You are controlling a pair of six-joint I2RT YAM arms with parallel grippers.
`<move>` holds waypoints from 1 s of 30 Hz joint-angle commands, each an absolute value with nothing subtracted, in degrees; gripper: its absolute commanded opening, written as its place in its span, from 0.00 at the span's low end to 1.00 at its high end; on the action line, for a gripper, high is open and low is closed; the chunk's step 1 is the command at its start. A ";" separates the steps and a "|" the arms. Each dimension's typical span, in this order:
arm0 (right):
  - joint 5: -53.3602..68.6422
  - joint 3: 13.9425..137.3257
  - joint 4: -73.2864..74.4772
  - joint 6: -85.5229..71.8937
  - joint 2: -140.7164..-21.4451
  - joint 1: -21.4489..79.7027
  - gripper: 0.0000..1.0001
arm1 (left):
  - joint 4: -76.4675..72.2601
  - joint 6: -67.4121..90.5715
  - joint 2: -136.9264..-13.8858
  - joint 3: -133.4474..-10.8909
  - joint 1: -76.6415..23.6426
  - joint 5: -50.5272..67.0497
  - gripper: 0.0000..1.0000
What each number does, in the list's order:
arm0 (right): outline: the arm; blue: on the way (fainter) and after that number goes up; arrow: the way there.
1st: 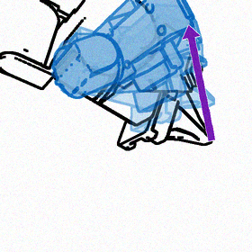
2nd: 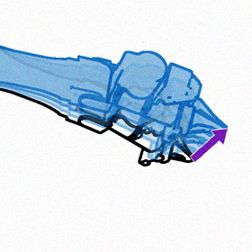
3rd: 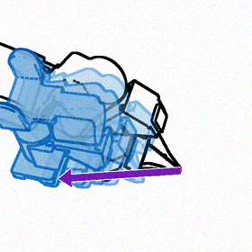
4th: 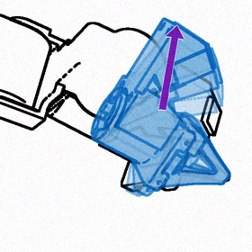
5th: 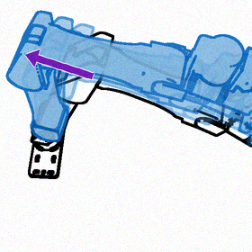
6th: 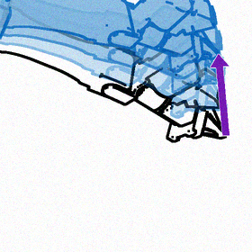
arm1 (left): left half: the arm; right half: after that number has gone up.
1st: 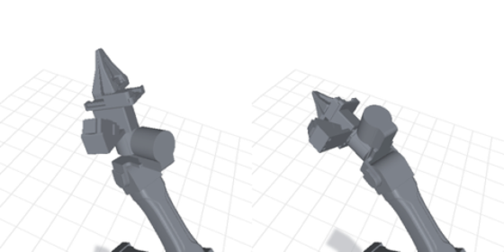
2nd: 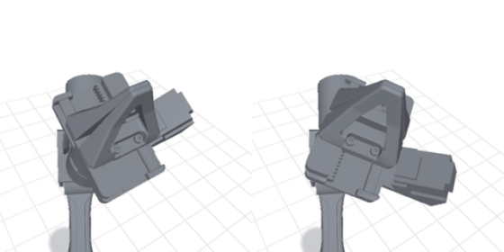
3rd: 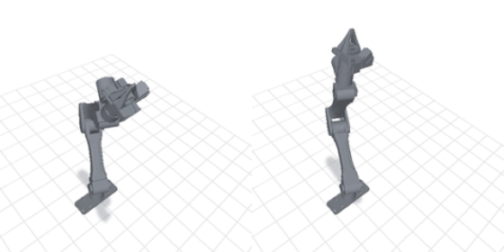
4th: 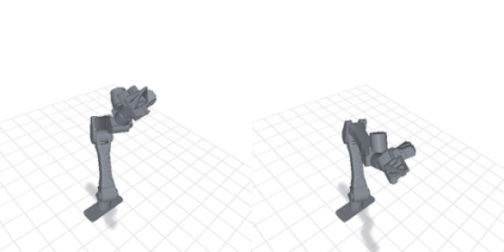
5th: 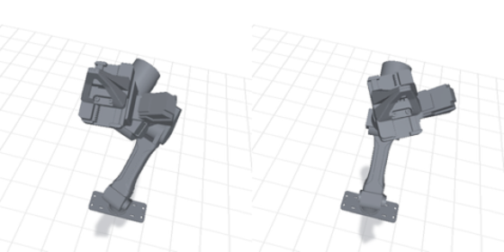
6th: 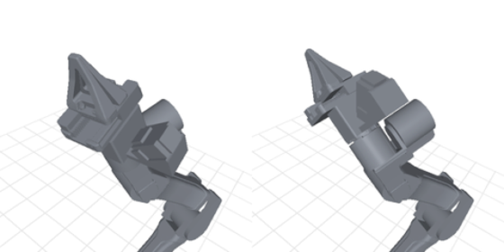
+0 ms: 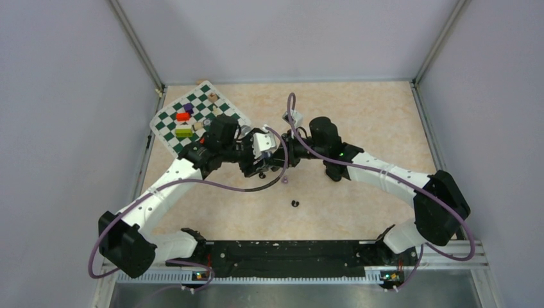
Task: Insert the wireless bluetooth earbuds into the charging case
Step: Open the charging case.
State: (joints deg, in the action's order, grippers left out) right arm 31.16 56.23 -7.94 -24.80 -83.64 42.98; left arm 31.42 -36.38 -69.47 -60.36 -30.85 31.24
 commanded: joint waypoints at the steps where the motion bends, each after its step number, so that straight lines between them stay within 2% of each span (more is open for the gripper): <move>1: 31.99 57.94 -10.46 -23.80 -83.88 43.64 0.12 | 29.07 -36.65 -67.67 -59.85 -31.97 33.80 0.63; 5: 31.37 58.23 -9.84 -22.82 -82.99 43.59 0.09 | 30.12 -36.39 -67.22 -60.68 -31.80 34.07 0.84; 6: 31.13 58.39 -9.46 -22.25 -82.66 43.57 0.09 | 30.86 -36.53 -67.09 -61.06 -31.63 34.21 0.94; 7: 30.85 58.47 -9.08 -21.63 -82.26 43.55 0.09 | 31.32 -36.70 -66.88 -61.33 -31.33 34.60 0.98; 13: 29.98 61.63 -4.36 -17.43 -80.46 42.85 0.09 | 35.42 -38.43 -64.85 -63.56 -28.17 39.80 0.99; 20: 35.75 68.72 5.17 -9.81 -79.32 40.59 0.09 | 43.51 -40.33 -62.62 -70.51 -24.30 42.51 0.99; 30: 42.65 66.72 8.58 7.94 -73.17 40.01 0.09 | 57.33 -42.70 -74.36 -88.86 -21.98 52.06 0.99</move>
